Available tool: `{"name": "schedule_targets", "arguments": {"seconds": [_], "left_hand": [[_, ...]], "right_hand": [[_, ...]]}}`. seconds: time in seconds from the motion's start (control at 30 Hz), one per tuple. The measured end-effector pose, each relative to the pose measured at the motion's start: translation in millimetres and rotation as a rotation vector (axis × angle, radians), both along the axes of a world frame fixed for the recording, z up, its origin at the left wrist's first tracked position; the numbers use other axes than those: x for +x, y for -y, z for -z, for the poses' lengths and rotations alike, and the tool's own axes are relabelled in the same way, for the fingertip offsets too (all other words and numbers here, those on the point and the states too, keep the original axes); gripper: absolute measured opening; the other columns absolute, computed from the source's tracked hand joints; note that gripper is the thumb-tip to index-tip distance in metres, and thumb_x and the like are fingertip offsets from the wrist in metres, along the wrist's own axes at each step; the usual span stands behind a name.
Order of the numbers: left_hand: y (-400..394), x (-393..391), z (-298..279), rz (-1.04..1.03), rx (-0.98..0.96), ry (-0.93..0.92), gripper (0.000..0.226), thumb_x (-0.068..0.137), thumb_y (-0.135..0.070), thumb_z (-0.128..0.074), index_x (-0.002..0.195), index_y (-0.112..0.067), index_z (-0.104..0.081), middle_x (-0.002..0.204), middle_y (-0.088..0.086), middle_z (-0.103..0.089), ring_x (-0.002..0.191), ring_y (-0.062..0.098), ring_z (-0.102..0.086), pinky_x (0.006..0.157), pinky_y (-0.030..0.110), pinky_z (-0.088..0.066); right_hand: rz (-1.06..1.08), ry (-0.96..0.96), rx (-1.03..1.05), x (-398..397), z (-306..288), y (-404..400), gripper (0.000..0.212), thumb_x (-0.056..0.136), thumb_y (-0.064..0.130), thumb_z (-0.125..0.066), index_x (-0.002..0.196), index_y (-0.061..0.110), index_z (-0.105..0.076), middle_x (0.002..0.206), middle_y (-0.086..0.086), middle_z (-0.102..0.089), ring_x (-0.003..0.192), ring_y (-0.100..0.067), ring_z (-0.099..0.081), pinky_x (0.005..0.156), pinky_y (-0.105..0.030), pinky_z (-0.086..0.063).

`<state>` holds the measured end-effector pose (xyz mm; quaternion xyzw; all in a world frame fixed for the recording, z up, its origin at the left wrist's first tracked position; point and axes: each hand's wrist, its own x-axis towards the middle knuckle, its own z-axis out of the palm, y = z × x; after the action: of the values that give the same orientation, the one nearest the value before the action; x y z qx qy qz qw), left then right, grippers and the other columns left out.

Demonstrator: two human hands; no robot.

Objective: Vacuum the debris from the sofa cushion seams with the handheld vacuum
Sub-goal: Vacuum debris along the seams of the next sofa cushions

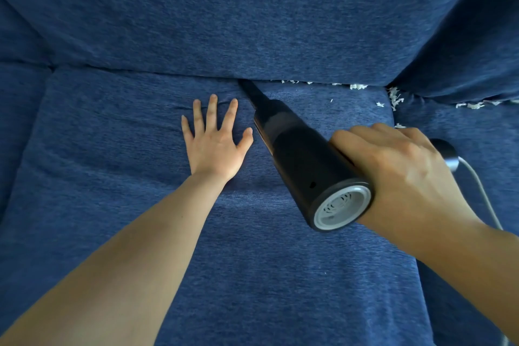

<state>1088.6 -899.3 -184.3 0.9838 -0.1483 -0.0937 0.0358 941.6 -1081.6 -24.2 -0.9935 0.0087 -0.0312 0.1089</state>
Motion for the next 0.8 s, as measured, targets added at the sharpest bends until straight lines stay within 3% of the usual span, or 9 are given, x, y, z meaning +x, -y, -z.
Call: {"name": "schedule_targets", "arguments": {"seconds": [0.43, 0.7, 0.8], "left_hand": [[0, -7, 2, -0.006, -0.014, 0.011, 0.068, 0.093, -0.064, -0.015, 0.155, -0.036, -0.006, 0.164, 0.001, 0.007, 0.15, 0.027, 0.013, 0.12, 0.052, 0.005], [0, -10, -3, -0.012, -0.067, -0.006, 0.064, 0.096, -0.059, -0.025, 0.153, -0.03, -0.02, 0.164, -0.002, 0.007, 0.15, 0.026, 0.012, 0.12, 0.051, 0.006], [8, -8, -6, -0.012, -0.131, -0.004, 0.058, 0.098, -0.049, -0.035, 0.147, -0.018, -0.032, 0.164, 0.0, 0.001, 0.15, 0.028, 0.011, 0.12, 0.053, 0.004]], "right_hand": [[0.043, -0.051, 0.024, -9, -3, 7, 0.024, 0.077, 0.042, -0.042, 0.073, 0.021, -0.051, 0.063, 0.007, -0.048, 0.063, -0.025, -0.049, 0.067, -0.044, -0.044], [0.061, -0.03, 0.018, -16, -8, 17, 0.025, 0.075, 0.043, -0.041, 0.073, 0.02, -0.051, 0.062, 0.006, -0.047, 0.062, -0.026, -0.05, 0.067, -0.042, -0.042], [0.066, -0.05, 0.018, -15, -9, 24, 0.024, 0.074, 0.043, -0.04, 0.072, 0.021, -0.05, 0.062, 0.006, -0.047, 0.062, -0.027, -0.051, 0.065, -0.042, -0.043]]}}
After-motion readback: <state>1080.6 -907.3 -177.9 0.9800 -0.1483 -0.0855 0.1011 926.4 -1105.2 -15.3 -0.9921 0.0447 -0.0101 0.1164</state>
